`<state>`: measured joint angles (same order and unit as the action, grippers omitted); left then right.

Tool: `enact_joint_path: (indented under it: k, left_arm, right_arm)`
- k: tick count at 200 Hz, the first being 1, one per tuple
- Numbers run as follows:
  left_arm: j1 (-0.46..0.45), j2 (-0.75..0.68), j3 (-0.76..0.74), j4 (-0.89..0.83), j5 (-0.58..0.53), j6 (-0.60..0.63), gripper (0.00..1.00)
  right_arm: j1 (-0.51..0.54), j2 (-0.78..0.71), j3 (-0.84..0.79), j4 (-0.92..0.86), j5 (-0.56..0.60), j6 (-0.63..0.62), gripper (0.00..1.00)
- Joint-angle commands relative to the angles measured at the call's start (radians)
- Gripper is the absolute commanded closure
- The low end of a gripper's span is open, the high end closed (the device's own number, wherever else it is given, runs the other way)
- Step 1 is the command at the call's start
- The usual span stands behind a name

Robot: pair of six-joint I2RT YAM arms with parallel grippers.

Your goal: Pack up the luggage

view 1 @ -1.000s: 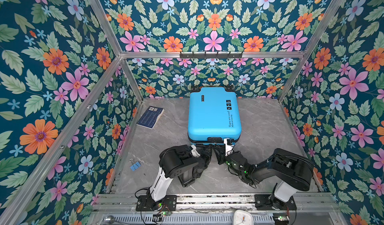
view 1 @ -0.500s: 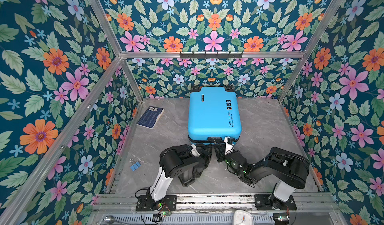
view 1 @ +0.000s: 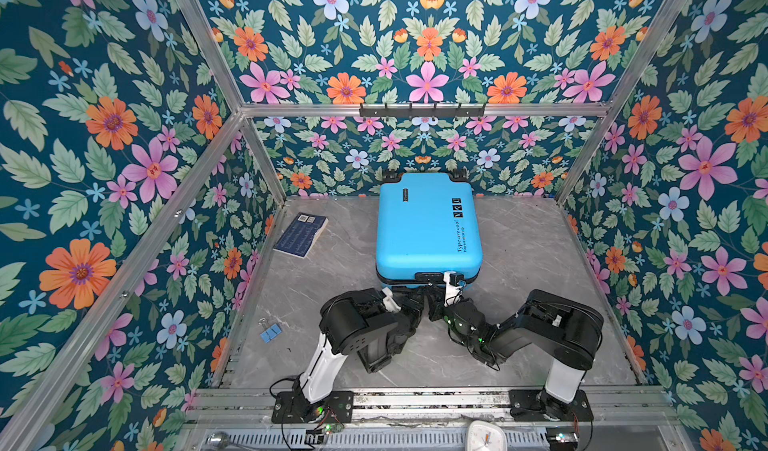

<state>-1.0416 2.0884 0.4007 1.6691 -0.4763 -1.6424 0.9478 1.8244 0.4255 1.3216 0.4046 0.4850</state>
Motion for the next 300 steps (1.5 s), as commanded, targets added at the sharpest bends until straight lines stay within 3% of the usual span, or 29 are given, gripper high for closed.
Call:
enact_joint_path:
  k: [1,60,105,152,213,254,300]
  left_arm:
    - [-0.002,0.010,-0.003,0.007,0.023,0.053,1.00]
    - [-0.002,0.012,-0.007,0.007,0.025,0.048,1.00]
    - [-0.002,0.004,-0.028,0.007,-0.001,0.047,1.00]
    - [-0.002,-0.006,-0.044,0.006,-0.029,0.051,1.00]
    - [-0.002,-0.018,-0.085,0.004,-0.073,0.043,1.00]
    - [-0.002,-0.036,-0.107,0.000,-0.087,0.050,1.00]
    - [-0.003,-0.043,-0.123,0.000,-0.092,0.052,1.00]
  right_arm:
    - [-0.005,0.016,0.013,0.038,0.058,0.030,0.84]
    - [-0.008,0.073,0.037,0.095,0.110,0.069,1.00]
    - [-0.008,0.060,0.020,0.085,0.188,0.122,1.00]
    - [-0.007,-0.048,-0.028,-0.122,0.330,0.208,1.00]
    - [-0.019,-0.186,-0.098,-0.257,0.444,0.221,1.00]
    - [-0.083,-0.304,-0.176,-0.341,0.440,0.253,1.00]
    - [-0.210,-0.433,-0.223,-0.416,0.306,0.217,1.00]
